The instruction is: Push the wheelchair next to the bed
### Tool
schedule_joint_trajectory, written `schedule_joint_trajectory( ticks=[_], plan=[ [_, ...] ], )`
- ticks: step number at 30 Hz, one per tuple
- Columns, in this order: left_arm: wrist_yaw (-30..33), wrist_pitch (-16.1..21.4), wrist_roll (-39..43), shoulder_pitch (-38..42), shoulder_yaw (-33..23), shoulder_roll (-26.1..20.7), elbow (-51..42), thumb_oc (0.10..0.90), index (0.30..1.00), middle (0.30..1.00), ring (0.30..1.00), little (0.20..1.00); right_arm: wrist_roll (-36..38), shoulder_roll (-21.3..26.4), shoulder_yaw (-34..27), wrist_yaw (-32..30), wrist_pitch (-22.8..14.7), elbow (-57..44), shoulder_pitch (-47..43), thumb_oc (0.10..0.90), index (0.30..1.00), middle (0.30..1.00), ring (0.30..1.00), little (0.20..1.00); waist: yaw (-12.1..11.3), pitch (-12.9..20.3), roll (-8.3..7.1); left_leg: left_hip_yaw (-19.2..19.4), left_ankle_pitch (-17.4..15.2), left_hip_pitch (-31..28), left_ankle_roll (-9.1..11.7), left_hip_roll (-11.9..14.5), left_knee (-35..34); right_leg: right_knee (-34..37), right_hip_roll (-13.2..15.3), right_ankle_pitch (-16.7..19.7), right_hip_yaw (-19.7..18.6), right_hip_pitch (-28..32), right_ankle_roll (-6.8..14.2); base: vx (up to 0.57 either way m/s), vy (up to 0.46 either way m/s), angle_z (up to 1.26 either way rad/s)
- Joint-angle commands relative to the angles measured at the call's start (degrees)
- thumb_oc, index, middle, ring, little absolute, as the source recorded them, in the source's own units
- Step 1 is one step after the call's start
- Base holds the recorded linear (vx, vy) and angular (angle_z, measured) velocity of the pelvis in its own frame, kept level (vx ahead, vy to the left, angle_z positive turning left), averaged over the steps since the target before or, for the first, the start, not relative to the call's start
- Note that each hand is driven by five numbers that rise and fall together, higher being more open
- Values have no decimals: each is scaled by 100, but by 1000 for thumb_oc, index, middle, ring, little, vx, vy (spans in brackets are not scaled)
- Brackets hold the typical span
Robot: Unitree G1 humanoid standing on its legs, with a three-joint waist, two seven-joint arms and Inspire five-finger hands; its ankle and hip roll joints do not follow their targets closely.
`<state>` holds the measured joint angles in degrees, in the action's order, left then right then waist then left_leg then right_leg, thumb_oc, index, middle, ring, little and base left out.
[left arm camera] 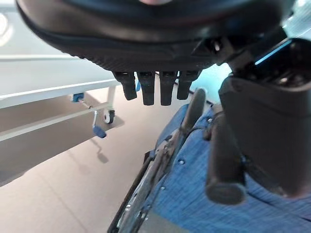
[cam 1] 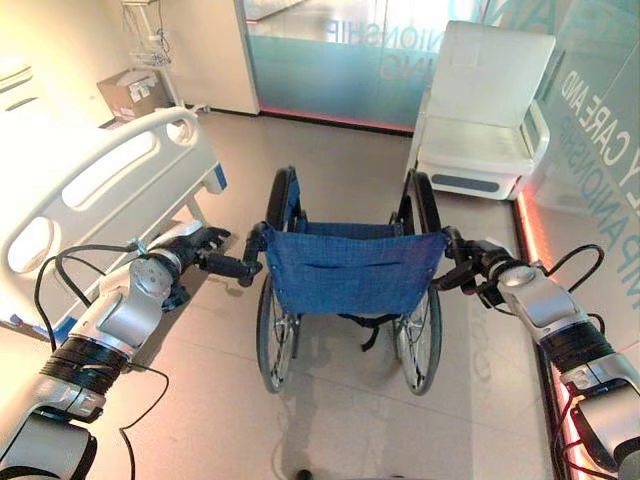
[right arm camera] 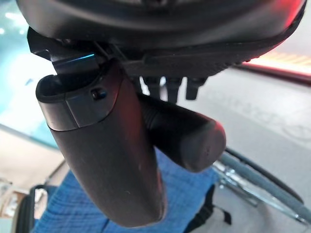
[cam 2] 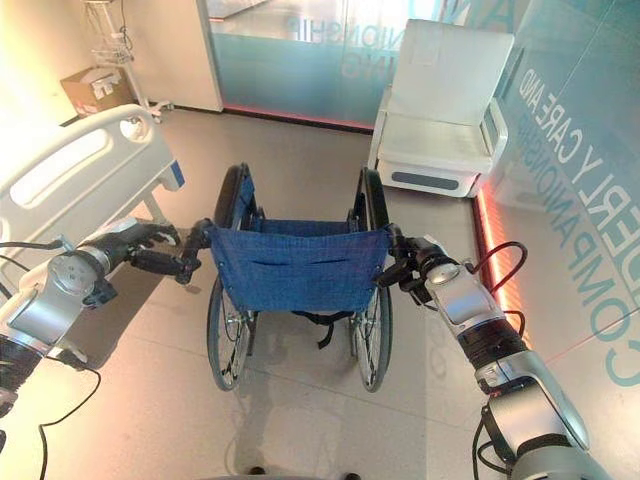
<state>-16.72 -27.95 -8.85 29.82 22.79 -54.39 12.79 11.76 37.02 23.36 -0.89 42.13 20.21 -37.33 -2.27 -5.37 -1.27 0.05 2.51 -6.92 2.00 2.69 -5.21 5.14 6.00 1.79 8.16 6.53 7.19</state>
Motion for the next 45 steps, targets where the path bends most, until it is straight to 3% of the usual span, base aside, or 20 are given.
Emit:
schedule_joint_trajectory(
  ticks=[1, 11, 22, 30, 31, 32, 33, 34, 36, 45],
  plan=[
    [484, 178, -405, 1042, 226, 41, 590, 800, 900, 900, 900, 900, 108, -103, 490, -222, -274, 209, -660, 800, 900, 900, 900, 900, 2, 307, 88, -75, -199, 82, -413, -698, 21, -48, -412, 129, -136, 21, -367, 0, 0, 0],
    [1487, 744, -40, 1503, 911, 1087, 2033, 800, 900, 900, 900, 900, 399, -594, 895, -403, -345, 738, -1049, 800, 900, 900, 900, 900, 137, 330, 64, 2, -254, 46, -391, -686, 21, -52, -426, 115, -221, 22, -376, -2, -1, 0],
    [1429, 442, -319, 2140, 1324, 1682, 3312, 800, 900, 900, 900, 900, 613, -978, 1262, -391, -342, 1500, -1602, 800, 900, 900, 900, 900, 216, 352, 66, 99, -251, 32, -373, -662, 21, -65, -434, 120, -261, 18, -390, 0, 0, 0],
    [1679, 609, -178, 2324, 1411, 1954, 3958, 800, 900, 900, 900, 900, 507, -1328, 1333, -102, -328, 2185, -1812, 800, 900, 900, 900, 900, 212, 373, 67, 115, -249, 49, -369, -654, 21, -60, -434, 117, -282, 6, -399, 17, -2, -2],
    [1715, 638, -113, 2332, 1433, 1998, 3985, 800, 900, 900, 900, 900, 522, -1395, 1340, -110, -367, 2299, -1836, 637, 655, 655, 655, 655, 203, 374, 69, 105, -249, 54, -368, -657, 21, -58, -434, 115, -280, 5, -401, 0, 0, 0],
    [1716, 639, -112, 2332, 1434, 1998, 3986, 800, 900, 900, 900, 900, 522, -1396, 1341, -110, -370, 2303, -1838, 637, 655, 655, 655, 655, 203, 374, 69, 105, -249, 55, -368, -657, 21, -58, -434, 115, -281, 5, -401, 0, 0, 0],
    [1731, 693, -67, 2334, 1440, 2047, 4013, 729, 794, 794, 794, 794, 522, -1485, 1326, -136, -412, 2423, -1857, 400, 300, 300, 300, 300, 192, 373, 71, 98, -248, 59, -371, -658, 21, -58, -433, 113, -277, 2, -405, 0, 0, 0],
    [1701, 704, -47, 2341, 1445, 2079, 4009, 591, 587, 587, 587, 587, 529, -1539, 1321, -172, -400, 2453, -1865, 400, 300, 300, 300, 300, 187, 369, 73, 98, -250, 58, -374, -660, 21, -60, -431, 114, -274, 1, -408, 0, 0, 0],
    [1676, 800, -38, 2278, 1439, 2182, 4025, 400, 300, 300, 300, 300, 560, -1664, 1303, -262, -441, 2598, -1882, 400, 300, 300, 300, 300, 165, 363, 82, 93, -244, 69, -381, -663, 21, -67, -430, 115, -273, -9, -412, 0, 0, 0],
    [1743, 1063, 247, 1954, 1273, 2283, 4034, 400, 300, 300, 300, 300, 562, -1796, 1198, -867, -830, 2584, -1838, 400, 300, 300, 300, 300, 145, 350, 133, 60, -240, 66, -394, -669, 21, -111, -438, 93, -300, -20, -436, 18, 10, 0]
  ],
)
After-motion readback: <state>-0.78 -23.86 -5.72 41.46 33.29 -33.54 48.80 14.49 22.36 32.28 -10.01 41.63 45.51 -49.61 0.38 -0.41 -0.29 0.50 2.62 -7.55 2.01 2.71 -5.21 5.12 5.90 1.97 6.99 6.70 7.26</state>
